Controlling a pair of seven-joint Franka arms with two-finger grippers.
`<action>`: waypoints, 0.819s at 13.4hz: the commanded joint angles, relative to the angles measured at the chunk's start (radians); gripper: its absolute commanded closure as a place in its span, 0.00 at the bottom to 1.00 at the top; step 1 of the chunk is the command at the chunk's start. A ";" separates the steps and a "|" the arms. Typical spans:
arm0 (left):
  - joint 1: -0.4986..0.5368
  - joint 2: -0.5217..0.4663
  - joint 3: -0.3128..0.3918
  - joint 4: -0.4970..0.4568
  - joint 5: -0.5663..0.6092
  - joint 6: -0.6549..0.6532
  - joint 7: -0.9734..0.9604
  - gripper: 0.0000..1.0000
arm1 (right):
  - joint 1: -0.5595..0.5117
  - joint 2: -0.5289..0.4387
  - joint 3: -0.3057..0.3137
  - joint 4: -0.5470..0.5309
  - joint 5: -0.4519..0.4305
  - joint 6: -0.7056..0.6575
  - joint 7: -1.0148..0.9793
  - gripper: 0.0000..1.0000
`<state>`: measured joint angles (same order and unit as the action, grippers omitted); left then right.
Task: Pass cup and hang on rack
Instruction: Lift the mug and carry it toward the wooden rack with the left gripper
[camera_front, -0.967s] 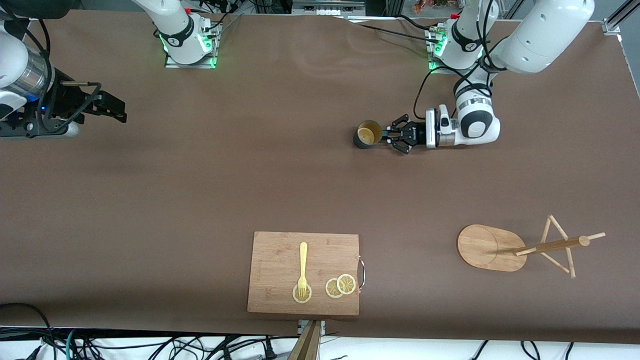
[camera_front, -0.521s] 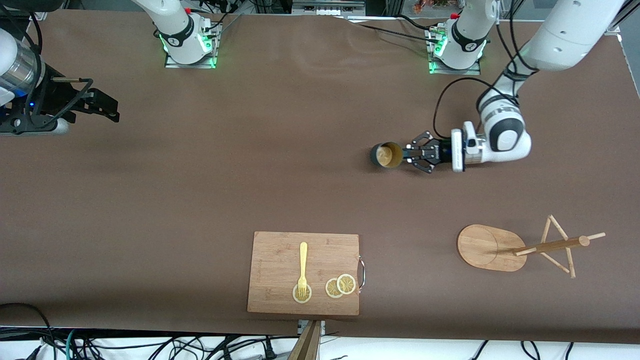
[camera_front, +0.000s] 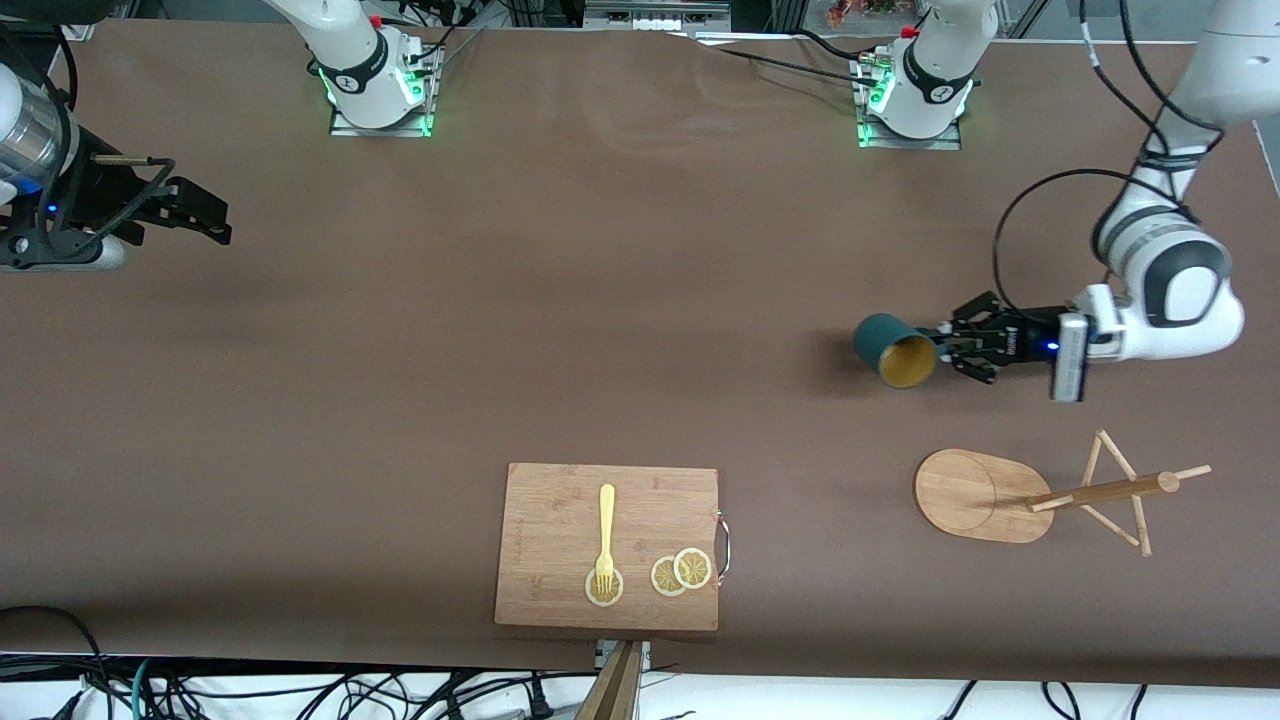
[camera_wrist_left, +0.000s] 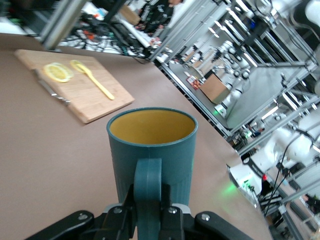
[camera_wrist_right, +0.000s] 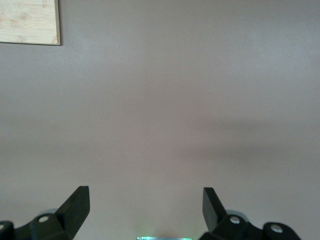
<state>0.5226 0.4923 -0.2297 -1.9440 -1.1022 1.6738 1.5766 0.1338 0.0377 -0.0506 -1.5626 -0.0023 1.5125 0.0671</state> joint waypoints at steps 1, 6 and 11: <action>0.081 0.005 -0.011 0.046 0.044 -0.067 -0.198 1.00 | -0.010 -0.012 0.006 0.006 -0.002 -0.018 -0.009 0.00; 0.175 0.006 -0.014 0.091 0.041 -0.170 -0.547 1.00 | -0.010 -0.012 0.006 0.006 0.001 -0.018 -0.009 0.00; 0.221 0.032 -0.016 0.226 0.025 -0.236 -0.896 1.00 | -0.010 -0.010 0.005 0.004 0.001 -0.018 -0.009 0.00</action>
<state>0.7116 0.4952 -0.2292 -1.7984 -1.0792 1.4774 0.8080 0.1334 0.0377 -0.0511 -1.5626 -0.0023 1.5112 0.0671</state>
